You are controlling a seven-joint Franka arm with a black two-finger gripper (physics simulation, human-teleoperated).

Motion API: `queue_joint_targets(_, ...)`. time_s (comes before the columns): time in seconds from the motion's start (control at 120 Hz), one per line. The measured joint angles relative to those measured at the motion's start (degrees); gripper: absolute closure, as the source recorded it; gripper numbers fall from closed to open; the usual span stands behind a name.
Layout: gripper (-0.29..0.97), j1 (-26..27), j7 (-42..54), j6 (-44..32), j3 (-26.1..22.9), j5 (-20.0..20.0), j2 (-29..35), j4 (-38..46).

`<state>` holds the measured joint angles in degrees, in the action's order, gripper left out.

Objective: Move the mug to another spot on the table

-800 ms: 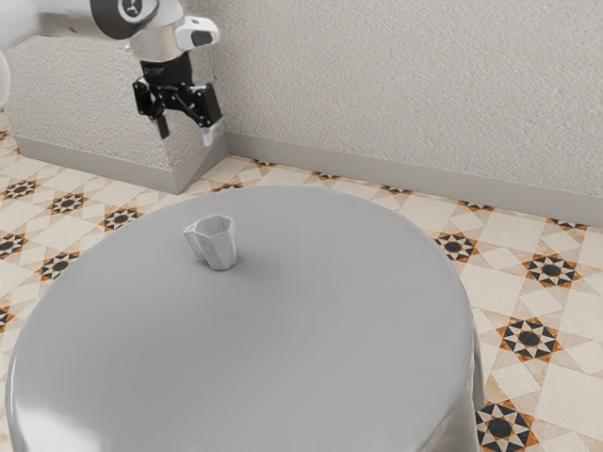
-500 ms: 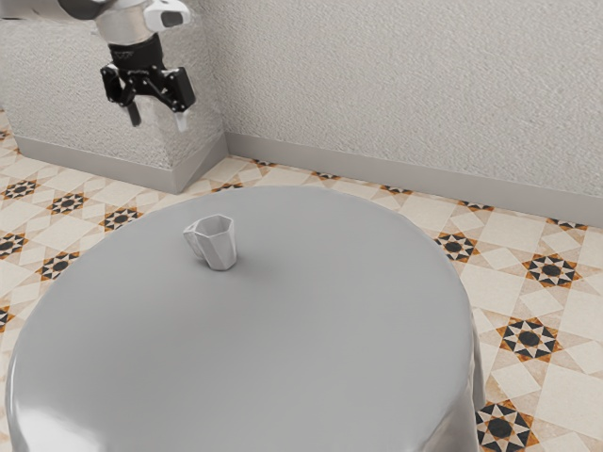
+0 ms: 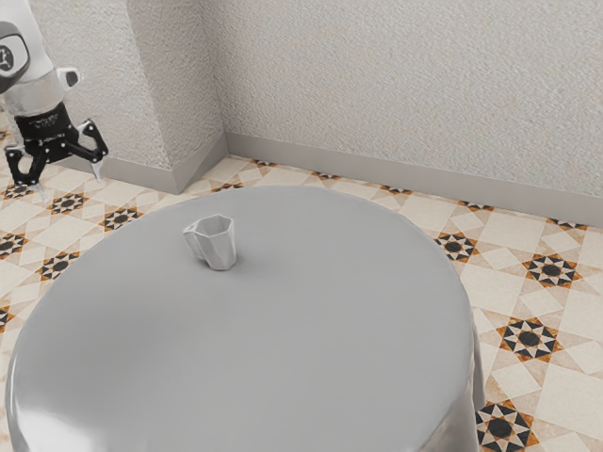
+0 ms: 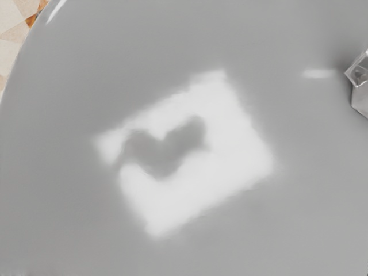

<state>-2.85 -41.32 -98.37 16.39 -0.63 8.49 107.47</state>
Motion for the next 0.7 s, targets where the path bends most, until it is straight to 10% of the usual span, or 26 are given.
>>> queue_joint_targets(0.317, 0.00, -2.86, -19.24, -7.38, 7.58, 1.84, -12.78, -7.66)
queue_joint_targets(0.7, 0.00, -0.30, -34.04, -9.58, 9.23, 15.41, -34.05, -23.40)
